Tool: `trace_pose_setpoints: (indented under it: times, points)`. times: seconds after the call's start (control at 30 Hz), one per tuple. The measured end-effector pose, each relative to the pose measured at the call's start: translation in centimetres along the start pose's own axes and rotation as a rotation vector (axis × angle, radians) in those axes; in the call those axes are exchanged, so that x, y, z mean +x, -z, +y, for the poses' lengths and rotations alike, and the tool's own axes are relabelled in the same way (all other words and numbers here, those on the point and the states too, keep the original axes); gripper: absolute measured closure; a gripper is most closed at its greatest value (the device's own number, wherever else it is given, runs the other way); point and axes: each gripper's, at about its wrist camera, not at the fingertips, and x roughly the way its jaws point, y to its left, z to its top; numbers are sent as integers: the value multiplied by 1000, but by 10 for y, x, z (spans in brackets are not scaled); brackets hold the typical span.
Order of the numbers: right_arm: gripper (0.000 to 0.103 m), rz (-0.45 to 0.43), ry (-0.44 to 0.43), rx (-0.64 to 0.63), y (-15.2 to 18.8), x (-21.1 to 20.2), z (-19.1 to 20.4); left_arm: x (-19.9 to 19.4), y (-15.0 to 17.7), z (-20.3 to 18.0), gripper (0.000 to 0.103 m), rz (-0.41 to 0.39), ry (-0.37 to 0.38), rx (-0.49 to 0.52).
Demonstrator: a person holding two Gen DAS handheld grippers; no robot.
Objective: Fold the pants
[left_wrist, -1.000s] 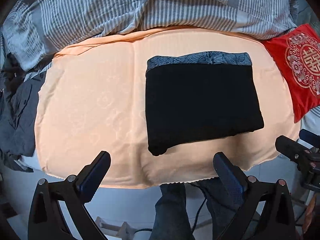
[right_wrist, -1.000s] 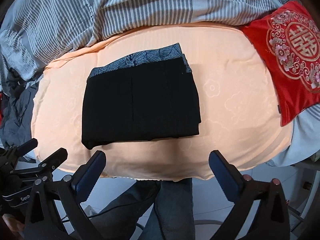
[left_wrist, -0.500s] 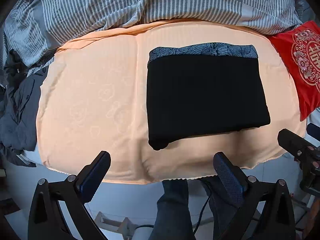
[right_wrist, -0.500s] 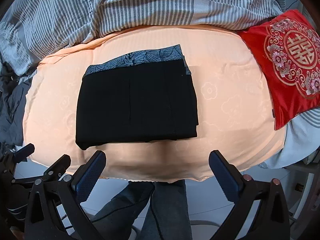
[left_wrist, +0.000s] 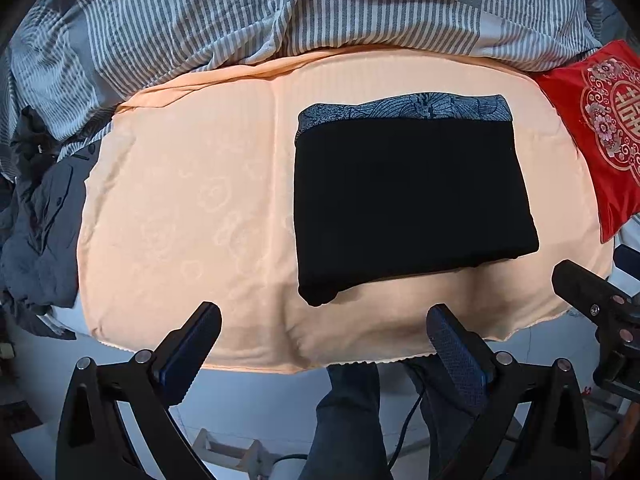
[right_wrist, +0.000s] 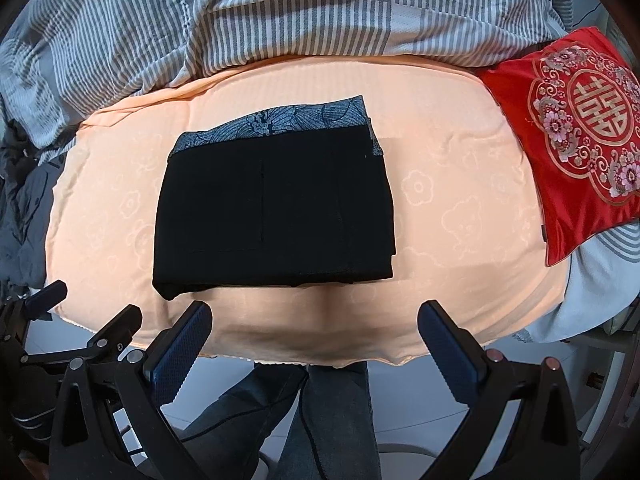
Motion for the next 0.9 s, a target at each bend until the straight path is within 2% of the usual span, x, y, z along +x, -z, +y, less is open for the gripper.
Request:
trace_pose_setpoints:
  times: [0.9]
  points:
    - [0,-9,0,-6,-2,-4,3,-4,-1,-2,0,-15,-9,7]
